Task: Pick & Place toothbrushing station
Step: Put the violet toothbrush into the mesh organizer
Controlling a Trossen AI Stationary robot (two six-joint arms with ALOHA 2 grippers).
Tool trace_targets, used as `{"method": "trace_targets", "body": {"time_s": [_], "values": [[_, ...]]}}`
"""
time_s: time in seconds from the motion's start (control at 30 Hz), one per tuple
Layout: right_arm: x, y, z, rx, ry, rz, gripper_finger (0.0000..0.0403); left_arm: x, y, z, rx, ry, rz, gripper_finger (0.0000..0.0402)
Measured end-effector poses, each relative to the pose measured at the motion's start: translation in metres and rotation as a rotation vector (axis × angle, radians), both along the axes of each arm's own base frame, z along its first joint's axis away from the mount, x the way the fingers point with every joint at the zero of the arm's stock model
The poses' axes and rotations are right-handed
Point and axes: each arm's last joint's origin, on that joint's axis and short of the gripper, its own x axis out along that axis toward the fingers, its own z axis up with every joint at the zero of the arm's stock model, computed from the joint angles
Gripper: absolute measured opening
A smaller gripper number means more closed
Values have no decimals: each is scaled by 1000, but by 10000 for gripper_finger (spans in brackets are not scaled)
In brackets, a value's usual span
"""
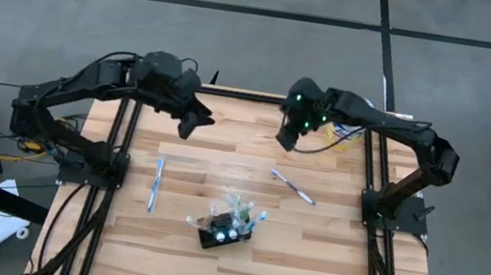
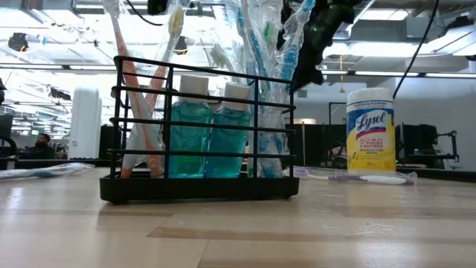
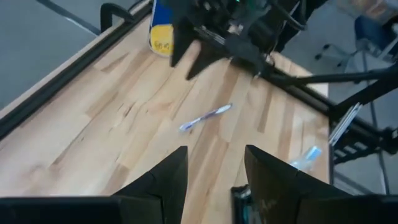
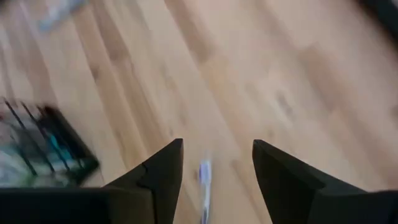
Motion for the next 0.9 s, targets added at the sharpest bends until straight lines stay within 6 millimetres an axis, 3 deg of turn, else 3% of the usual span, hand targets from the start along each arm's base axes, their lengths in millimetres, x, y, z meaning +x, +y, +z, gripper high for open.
{"method": "trace_targets", "body": {"time_s": [0.23,0.4,0.63,0.9], "values": [[-17,11,-73,147,170,7,194,15,4,-11,22,53,-27,155],[-33,25,-111,243,253,27,209,21,6,-16,28,68,-34,155],[-37,28,-136,230,201,-2,221,28,9,-20,22,74,-29,155],[-39,29,-147,245,143,-8,217,36,11,-24,-1,72,-11,155]]}}
